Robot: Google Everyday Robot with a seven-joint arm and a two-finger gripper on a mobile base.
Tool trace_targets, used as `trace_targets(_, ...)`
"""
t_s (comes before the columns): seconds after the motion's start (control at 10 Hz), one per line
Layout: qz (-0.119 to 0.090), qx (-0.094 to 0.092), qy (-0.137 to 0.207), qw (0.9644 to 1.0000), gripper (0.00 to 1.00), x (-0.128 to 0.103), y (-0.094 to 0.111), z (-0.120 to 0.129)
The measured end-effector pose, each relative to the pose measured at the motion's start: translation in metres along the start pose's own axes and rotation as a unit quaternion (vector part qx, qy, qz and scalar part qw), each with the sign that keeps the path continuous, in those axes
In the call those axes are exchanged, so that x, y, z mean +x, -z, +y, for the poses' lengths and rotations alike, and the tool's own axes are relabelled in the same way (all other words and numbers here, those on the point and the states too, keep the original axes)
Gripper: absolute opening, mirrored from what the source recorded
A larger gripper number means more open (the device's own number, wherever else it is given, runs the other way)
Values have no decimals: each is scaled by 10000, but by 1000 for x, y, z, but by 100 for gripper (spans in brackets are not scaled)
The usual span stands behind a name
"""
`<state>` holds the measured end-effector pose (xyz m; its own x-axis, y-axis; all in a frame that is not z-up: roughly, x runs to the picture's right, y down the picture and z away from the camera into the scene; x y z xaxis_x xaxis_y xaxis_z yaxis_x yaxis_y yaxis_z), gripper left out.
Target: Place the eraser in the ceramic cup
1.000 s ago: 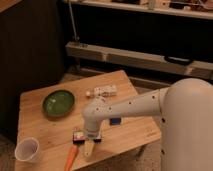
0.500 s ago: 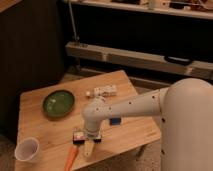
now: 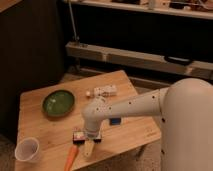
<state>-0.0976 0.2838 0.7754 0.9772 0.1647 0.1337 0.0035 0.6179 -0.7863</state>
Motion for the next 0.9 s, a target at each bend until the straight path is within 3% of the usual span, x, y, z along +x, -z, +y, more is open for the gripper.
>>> trace_targets(0.3, 8, 3, -30, 10000, 80, 0, 12, 2)
trace_targets(0.9, 59, 76, -48, 9999, 80, 0, 10, 3)
